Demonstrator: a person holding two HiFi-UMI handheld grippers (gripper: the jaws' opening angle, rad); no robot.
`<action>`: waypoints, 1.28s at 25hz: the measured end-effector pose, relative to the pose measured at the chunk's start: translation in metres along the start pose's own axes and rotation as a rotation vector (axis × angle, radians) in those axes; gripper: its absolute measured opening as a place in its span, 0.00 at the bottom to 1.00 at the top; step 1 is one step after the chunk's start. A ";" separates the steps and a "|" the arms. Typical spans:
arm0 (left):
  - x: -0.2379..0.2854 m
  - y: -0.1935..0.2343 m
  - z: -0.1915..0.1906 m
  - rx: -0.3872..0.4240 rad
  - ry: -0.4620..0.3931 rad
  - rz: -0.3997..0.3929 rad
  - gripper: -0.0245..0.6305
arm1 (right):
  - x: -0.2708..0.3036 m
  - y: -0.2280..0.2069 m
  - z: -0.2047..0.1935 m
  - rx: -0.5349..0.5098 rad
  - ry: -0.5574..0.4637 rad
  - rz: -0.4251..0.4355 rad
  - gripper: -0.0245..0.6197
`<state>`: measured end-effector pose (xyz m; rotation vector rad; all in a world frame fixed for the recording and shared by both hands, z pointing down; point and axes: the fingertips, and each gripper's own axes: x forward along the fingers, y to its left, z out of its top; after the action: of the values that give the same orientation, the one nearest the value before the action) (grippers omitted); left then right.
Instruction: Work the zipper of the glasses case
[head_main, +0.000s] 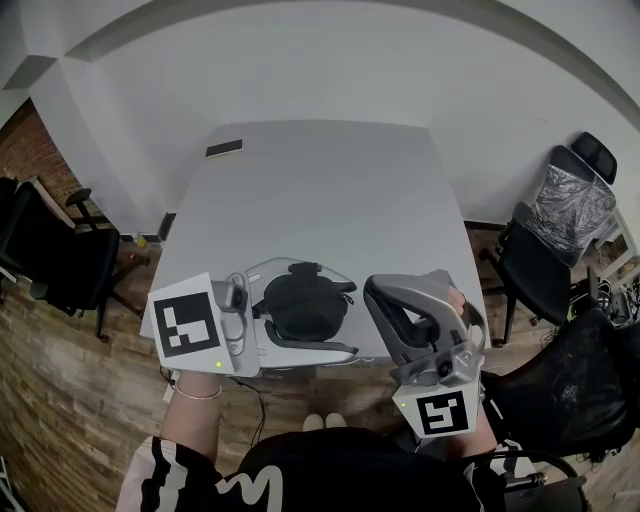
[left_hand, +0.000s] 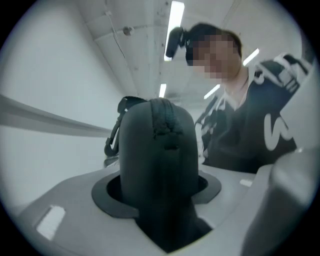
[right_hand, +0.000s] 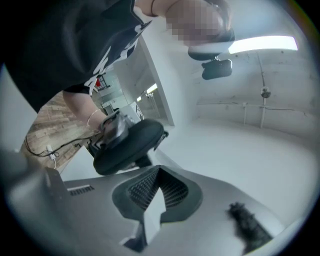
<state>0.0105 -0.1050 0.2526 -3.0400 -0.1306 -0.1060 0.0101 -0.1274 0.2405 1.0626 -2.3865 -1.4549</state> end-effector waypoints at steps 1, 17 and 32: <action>-0.007 -0.001 0.012 -0.022 -0.064 -0.014 0.45 | -0.001 -0.002 -0.006 0.007 0.019 -0.009 0.05; 0.000 0.001 -0.006 0.133 0.204 0.021 0.45 | 0.000 0.012 0.028 -0.020 -0.075 0.063 0.07; 0.000 0.004 -0.024 0.166 0.319 0.032 0.45 | -0.001 0.004 0.031 -0.082 -0.067 0.014 0.11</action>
<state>0.0095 -0.1117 0.2762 -2.8136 -0.0624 -0.5442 -0.0055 -0.1034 0.2286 0.9918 -2.3511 -1.5933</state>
